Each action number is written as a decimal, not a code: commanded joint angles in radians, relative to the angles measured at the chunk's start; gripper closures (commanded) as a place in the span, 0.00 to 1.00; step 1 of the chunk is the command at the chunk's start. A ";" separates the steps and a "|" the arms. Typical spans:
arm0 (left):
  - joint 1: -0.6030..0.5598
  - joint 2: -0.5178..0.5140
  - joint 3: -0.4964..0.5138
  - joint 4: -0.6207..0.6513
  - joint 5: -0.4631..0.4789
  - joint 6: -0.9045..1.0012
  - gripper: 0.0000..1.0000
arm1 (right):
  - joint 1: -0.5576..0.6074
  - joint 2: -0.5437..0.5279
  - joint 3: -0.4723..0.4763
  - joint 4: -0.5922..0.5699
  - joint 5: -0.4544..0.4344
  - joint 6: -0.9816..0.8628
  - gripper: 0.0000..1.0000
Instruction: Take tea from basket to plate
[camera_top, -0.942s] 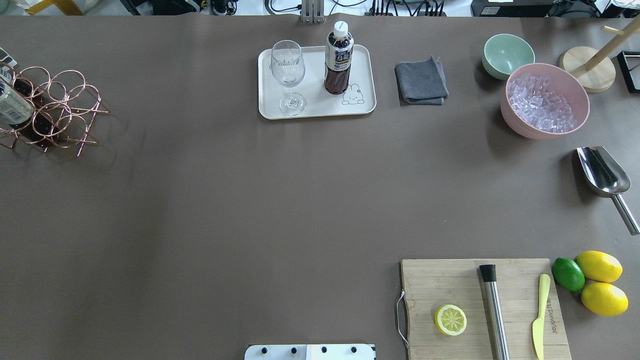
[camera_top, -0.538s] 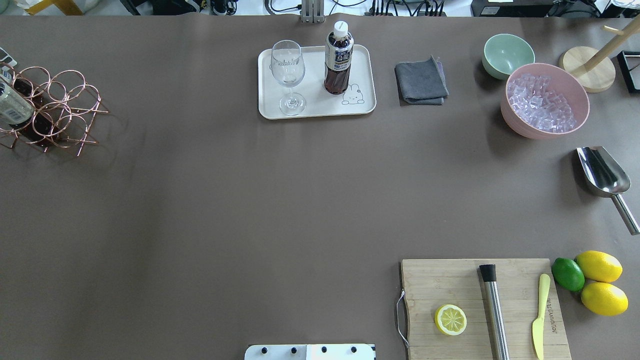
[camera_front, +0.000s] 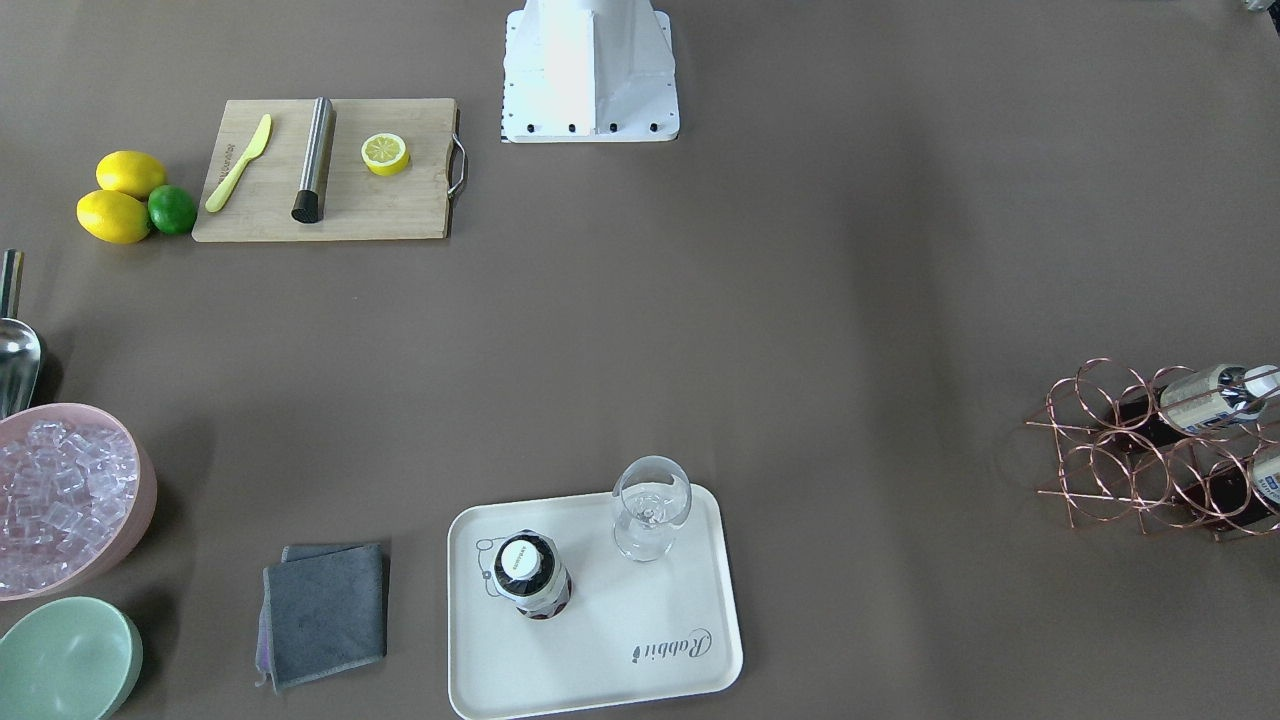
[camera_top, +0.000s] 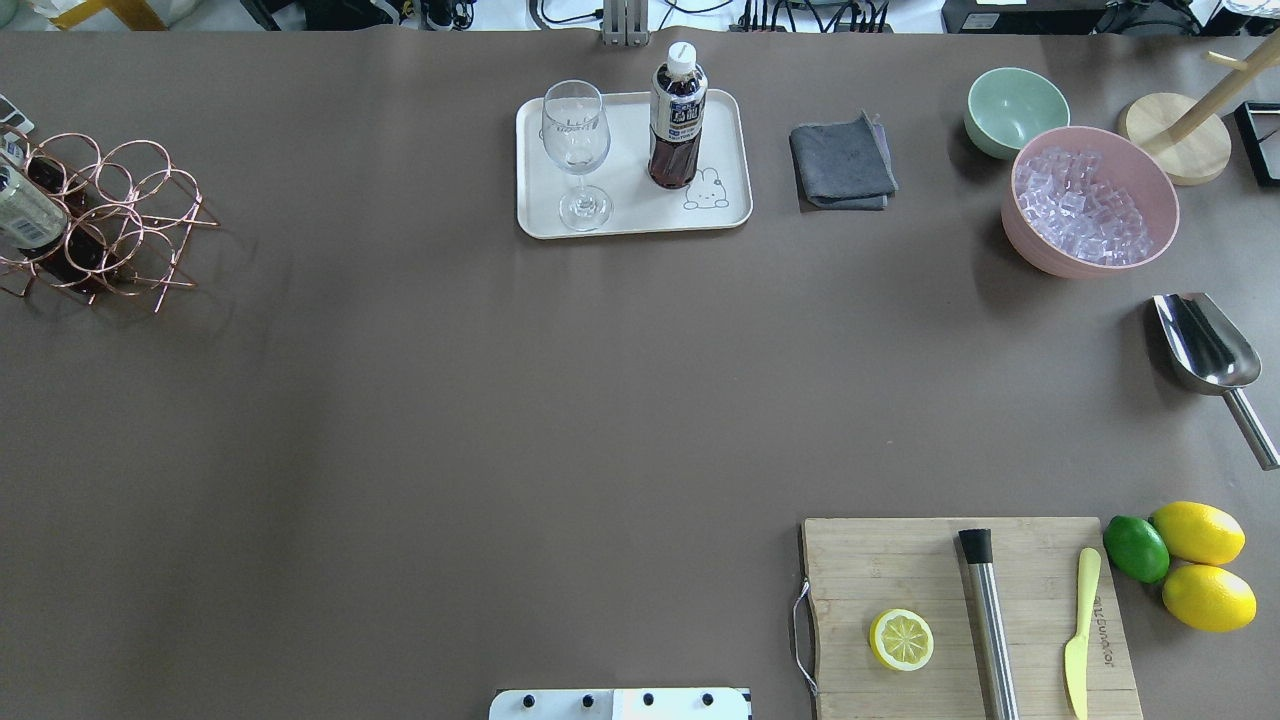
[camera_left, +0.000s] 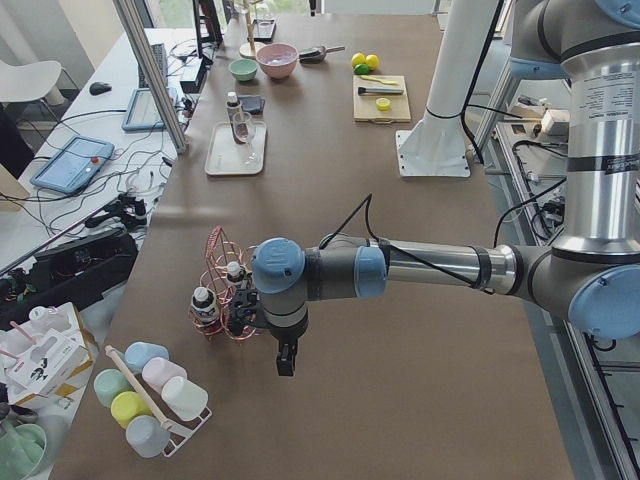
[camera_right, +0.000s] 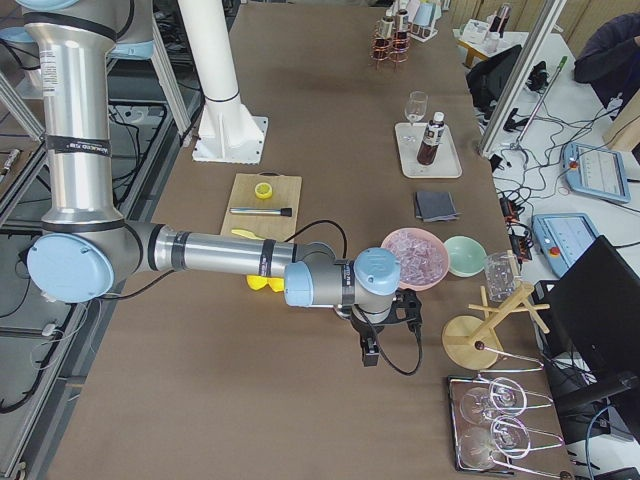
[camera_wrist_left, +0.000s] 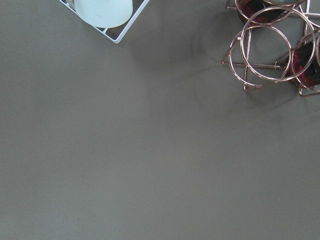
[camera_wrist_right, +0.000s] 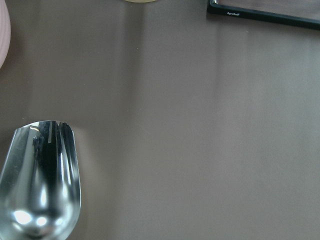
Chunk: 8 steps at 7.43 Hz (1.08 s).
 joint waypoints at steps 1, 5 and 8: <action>-0.002 0.000 -0.002 -0.001 -0.001 0.000 0.02 | 0.001 0.001 0.004 -0.002 0.013 0.001 0.00; -0.002 0.000 -0.008 0.001 -0.010 -0.035 0.02 | 0.001 0.001 0.021 0.001 0.006 -0.001 0.00; -0.001 0.000 -0.004 -0.001 -0.051 -0.035 0.02 | 0.001 0.000 0.013 0.000 0.006 -0.001 0.00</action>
